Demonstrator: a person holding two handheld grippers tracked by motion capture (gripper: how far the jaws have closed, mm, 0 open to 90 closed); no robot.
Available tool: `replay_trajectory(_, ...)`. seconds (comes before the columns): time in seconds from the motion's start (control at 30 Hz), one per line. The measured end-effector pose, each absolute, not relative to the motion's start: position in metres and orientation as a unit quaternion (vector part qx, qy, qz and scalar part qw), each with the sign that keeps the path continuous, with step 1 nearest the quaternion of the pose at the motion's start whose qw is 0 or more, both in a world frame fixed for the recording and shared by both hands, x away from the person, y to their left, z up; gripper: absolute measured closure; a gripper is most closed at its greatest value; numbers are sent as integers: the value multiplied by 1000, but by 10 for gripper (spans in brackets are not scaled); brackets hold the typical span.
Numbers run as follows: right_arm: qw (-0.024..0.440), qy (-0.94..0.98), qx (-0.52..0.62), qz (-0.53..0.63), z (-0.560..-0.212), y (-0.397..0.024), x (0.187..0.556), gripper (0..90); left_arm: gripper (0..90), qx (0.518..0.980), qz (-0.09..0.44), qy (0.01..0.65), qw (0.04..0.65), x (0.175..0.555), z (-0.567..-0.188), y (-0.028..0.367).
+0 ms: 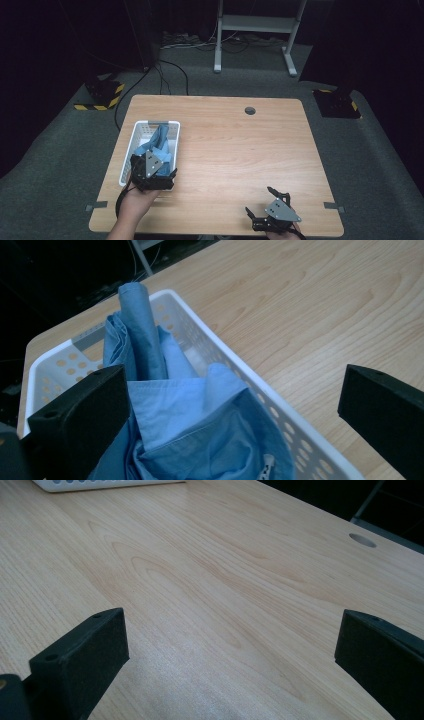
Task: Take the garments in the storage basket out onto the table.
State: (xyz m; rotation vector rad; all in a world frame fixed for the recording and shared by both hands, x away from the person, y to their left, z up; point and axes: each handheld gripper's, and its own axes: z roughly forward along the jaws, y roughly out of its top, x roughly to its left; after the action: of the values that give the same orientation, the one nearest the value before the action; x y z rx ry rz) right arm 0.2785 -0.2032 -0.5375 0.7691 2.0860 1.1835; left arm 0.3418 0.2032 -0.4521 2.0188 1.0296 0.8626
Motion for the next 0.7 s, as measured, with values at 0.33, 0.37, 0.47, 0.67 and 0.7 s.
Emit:
replay_trajectory(0.33, 306, 788, 291, 447, -537, -203, 279, 3, 7, 787, 319, 416, 325, 361, -454, 210)
replay_trajectory(0.37, 306, 788, 291, 447, -537, -203, 278, 3, 7, 788, 319, 417, 322, 362, -454, 210)
replay_trajectory(0.47, 306, 788, 291, 447, -537, -203, 279, 3, 7, 788, 317, 422, 316, 366, -455, 211)
replay_trajectory(0.67, 306, 789, 291, 447, -537, -203, 279, 3, 6, 788, 312, 432, 307, 372, -456, 211)
replay_trajectory(0.7, 306, 789, 290, 447, -537, -203, 279, 3, 6, 789, 311, 435, 303, 375, -456, 211)
